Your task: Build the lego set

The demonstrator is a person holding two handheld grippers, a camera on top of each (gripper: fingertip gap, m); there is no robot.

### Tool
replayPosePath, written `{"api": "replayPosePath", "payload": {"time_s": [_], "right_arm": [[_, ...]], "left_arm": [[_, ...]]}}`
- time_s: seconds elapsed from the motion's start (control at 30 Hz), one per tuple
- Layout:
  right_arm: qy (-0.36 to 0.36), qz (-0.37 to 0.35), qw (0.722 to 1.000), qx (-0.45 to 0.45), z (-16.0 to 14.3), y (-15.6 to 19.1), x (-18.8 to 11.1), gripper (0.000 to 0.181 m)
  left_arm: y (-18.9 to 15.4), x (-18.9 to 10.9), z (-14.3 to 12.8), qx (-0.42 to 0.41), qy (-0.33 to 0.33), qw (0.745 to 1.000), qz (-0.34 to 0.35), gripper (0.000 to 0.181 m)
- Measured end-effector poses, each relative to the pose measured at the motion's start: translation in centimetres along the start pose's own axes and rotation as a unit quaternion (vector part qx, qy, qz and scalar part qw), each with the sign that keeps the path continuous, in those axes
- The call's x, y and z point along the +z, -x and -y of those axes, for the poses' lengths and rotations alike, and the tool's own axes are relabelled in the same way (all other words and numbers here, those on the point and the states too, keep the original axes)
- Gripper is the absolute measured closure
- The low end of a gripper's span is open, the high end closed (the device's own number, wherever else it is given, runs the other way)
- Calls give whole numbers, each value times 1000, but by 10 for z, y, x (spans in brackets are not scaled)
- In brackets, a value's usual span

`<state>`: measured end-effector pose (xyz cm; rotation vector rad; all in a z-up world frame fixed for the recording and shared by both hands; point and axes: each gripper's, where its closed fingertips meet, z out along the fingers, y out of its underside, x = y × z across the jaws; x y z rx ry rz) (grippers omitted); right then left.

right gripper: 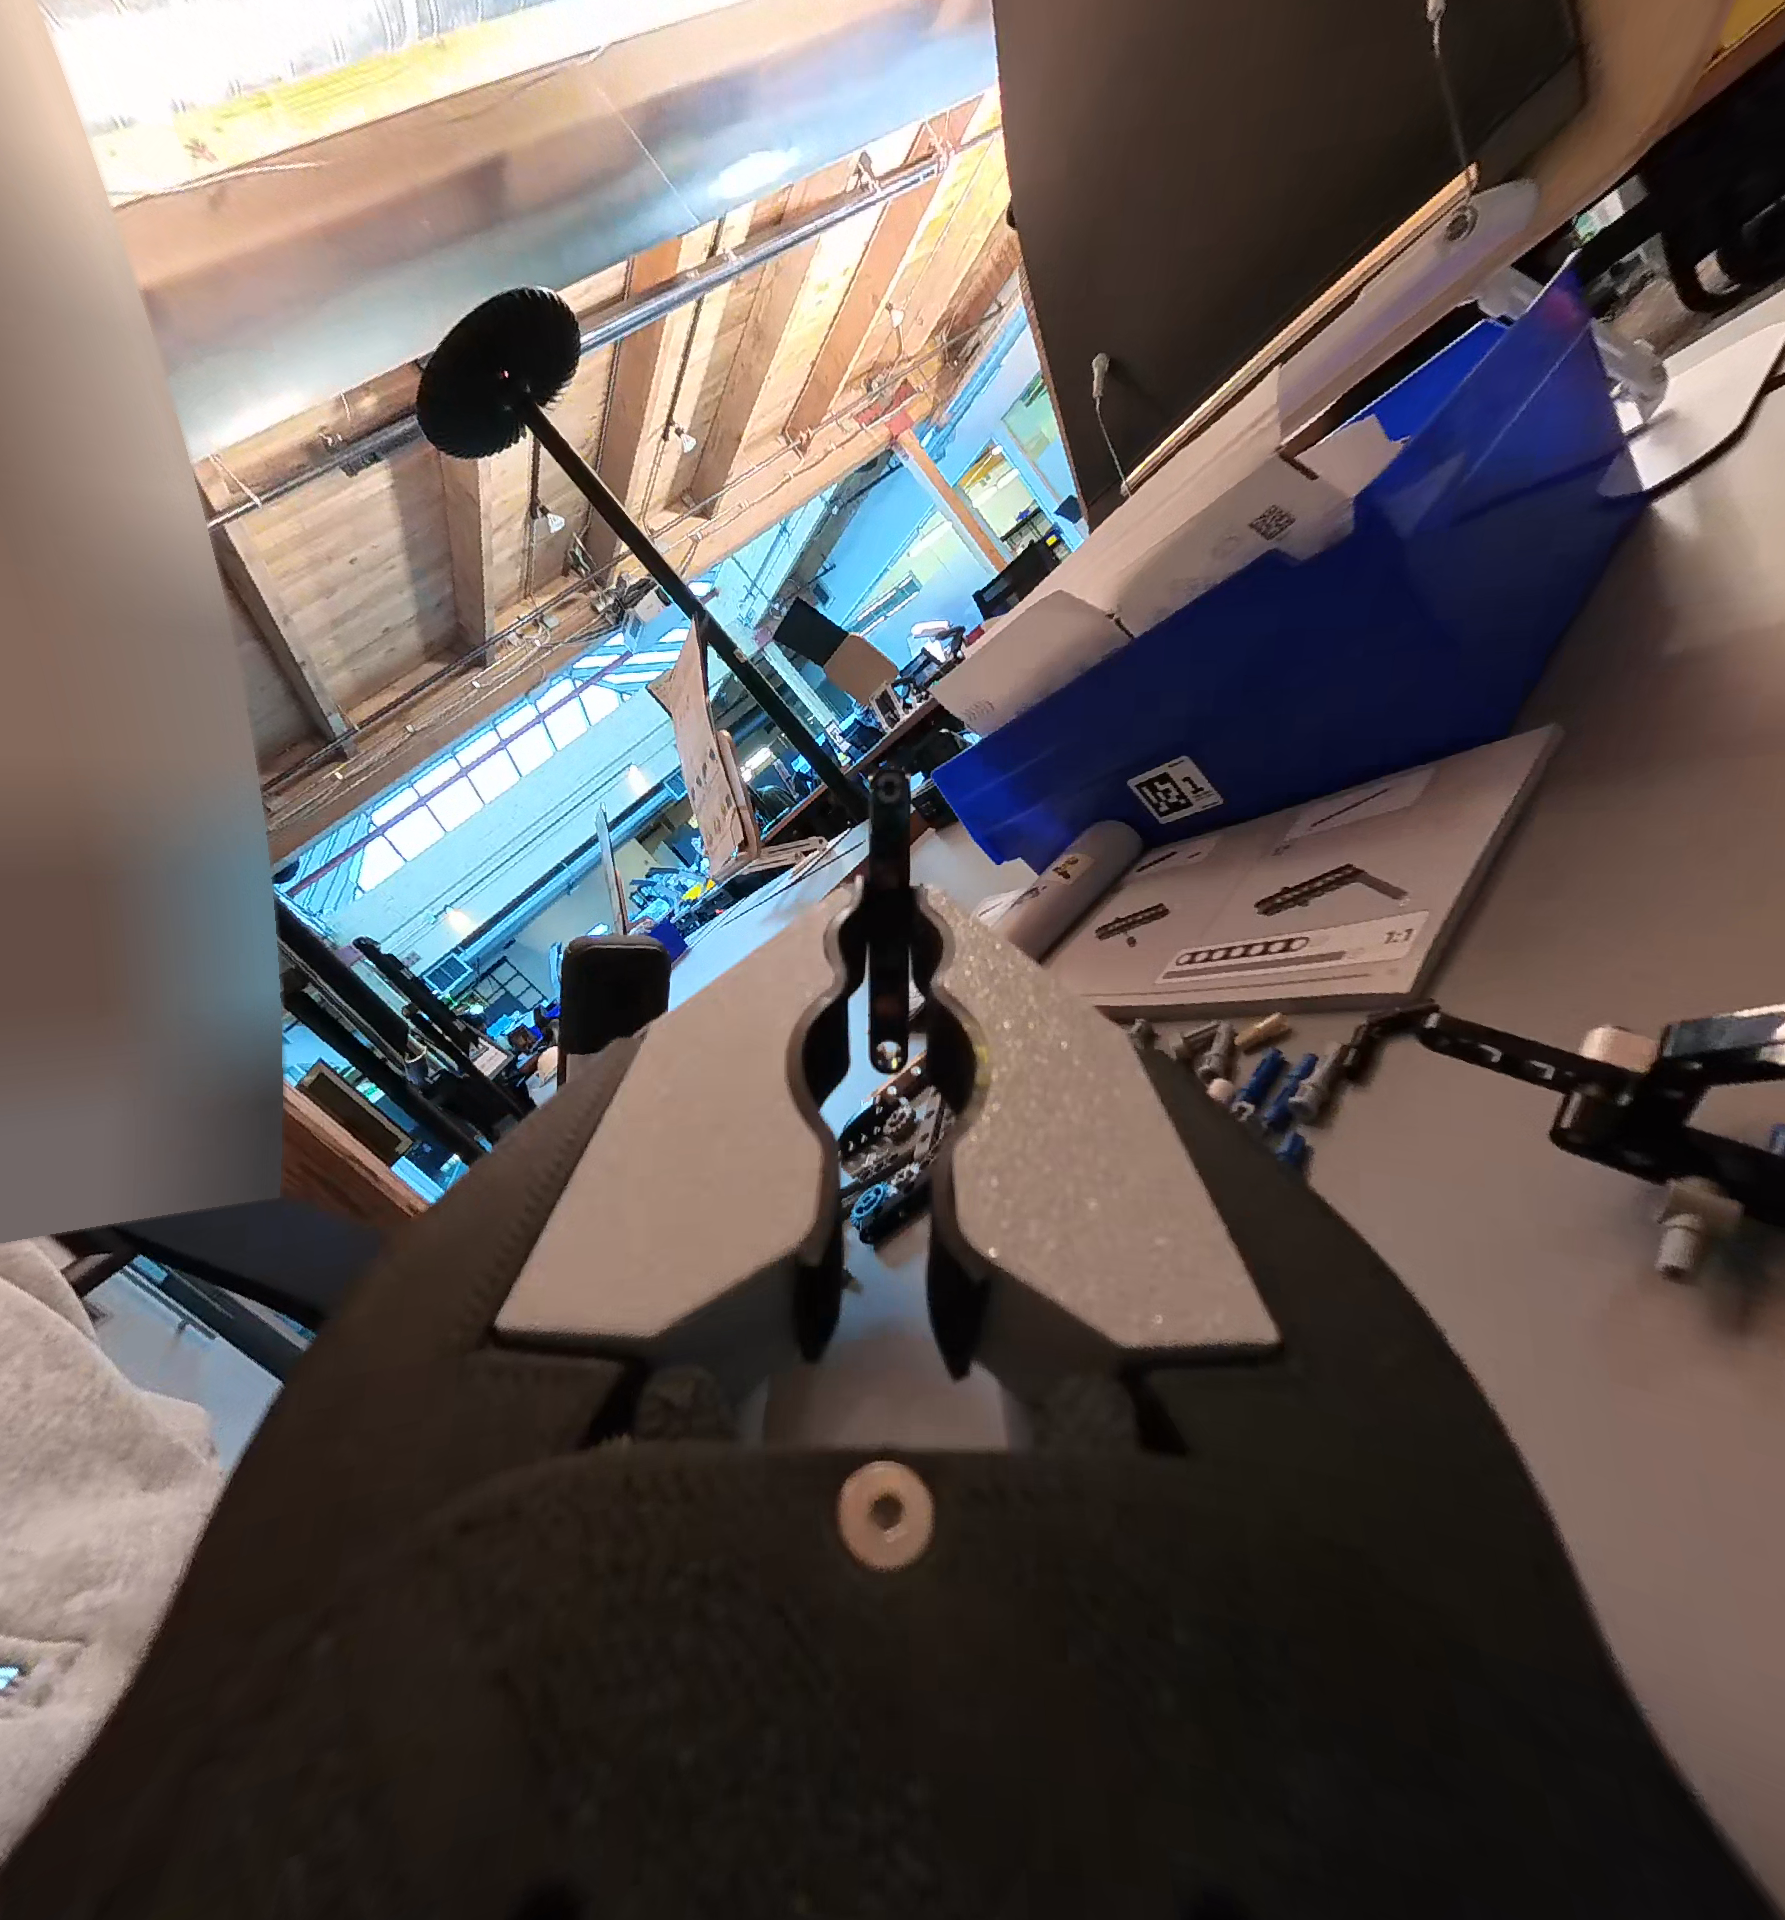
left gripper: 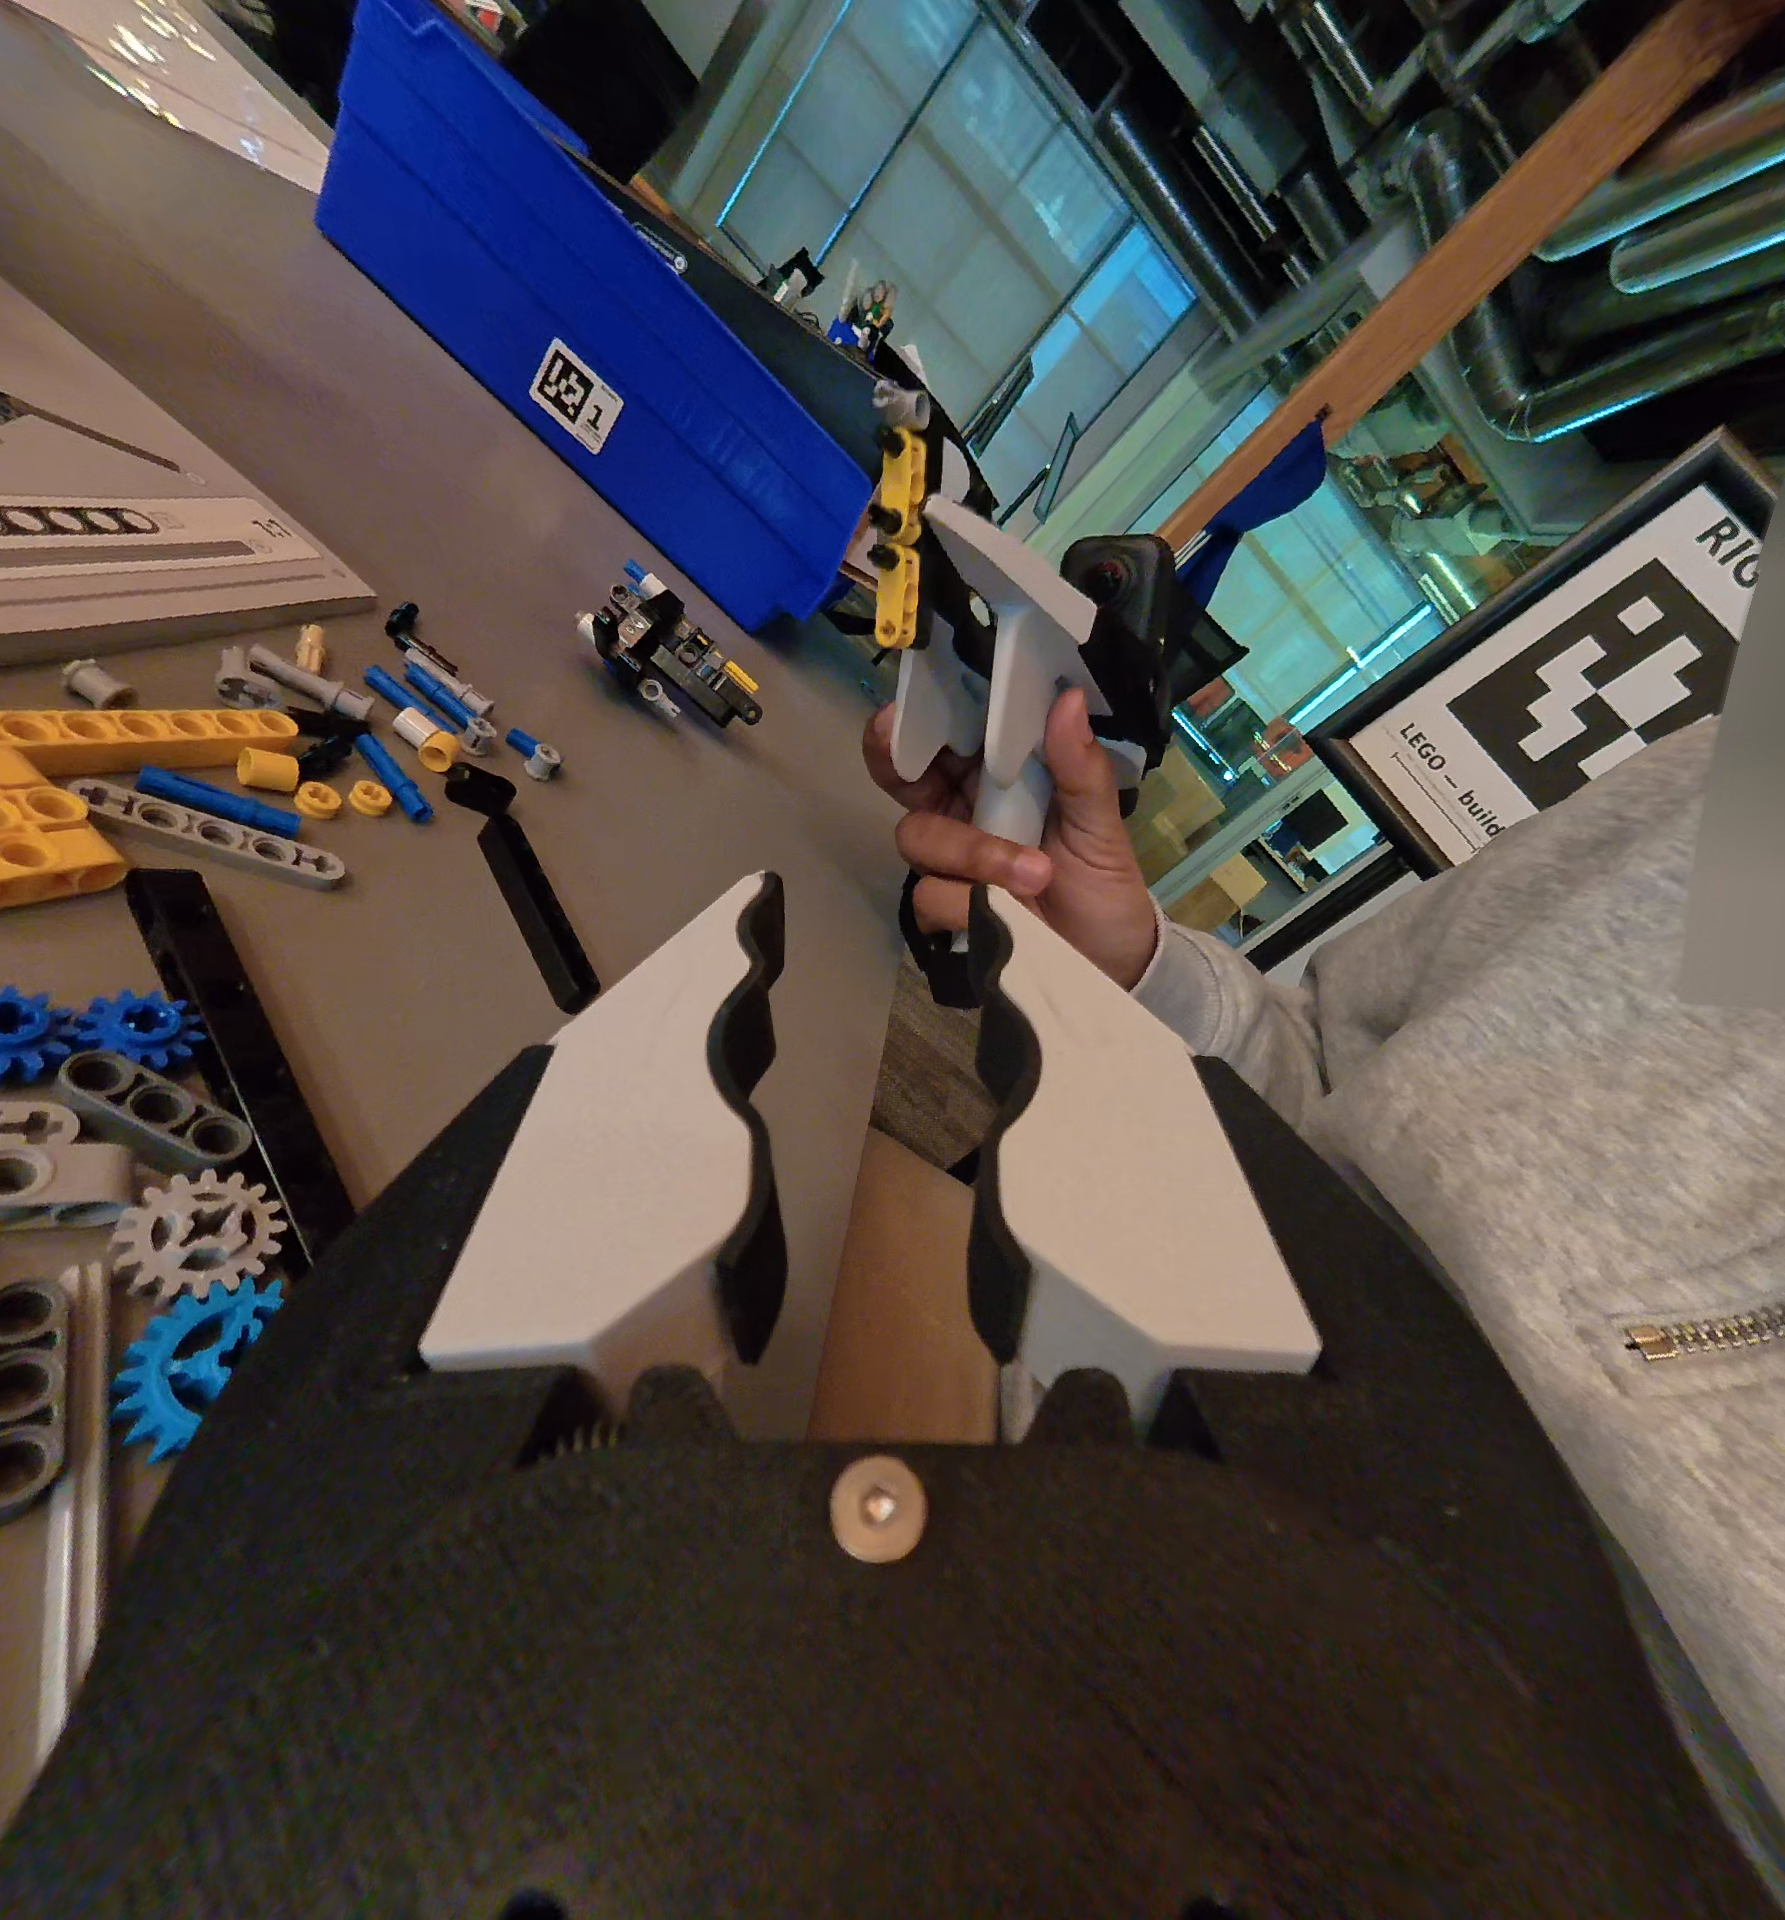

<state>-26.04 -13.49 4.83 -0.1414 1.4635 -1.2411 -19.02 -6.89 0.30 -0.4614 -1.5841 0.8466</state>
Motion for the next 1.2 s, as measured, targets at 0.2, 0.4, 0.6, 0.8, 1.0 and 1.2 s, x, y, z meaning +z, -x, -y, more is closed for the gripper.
{"api": "replayPosePath", "payload": {"time_s": [0.2, 0.4, 0.6, 0.8, 1.0, 1.2], "right_arm": [[2, -1, 1000, 2, -1, -1, 1, 177], [8, 3, 1000, 11, -3, -1, 1, 177], [16, 4, 1000, 12, -6, -1, 2, 177], [24, 7, 1000, 14, -10, 1, 3, 177], [21, -2, 1000, 1, -7, 0, 0, 177], [7, -11, 1000, -1, 2, -5, -7, 177]], "left_arm": [[0, 0, 0, -2, -1, 1000, -1, 148], [1, 0, 1, -5, -2, 1000, -1, 148], [1, 0, 1, -5, -2, 1000, 1, 148], [2, 0, 2, -7, -5, 1000, 3, 148], [10, 1, 3, -10, -9, 999, 37, 147], [45, 6, -16, 34, 66, 973, 219, 143]]}}
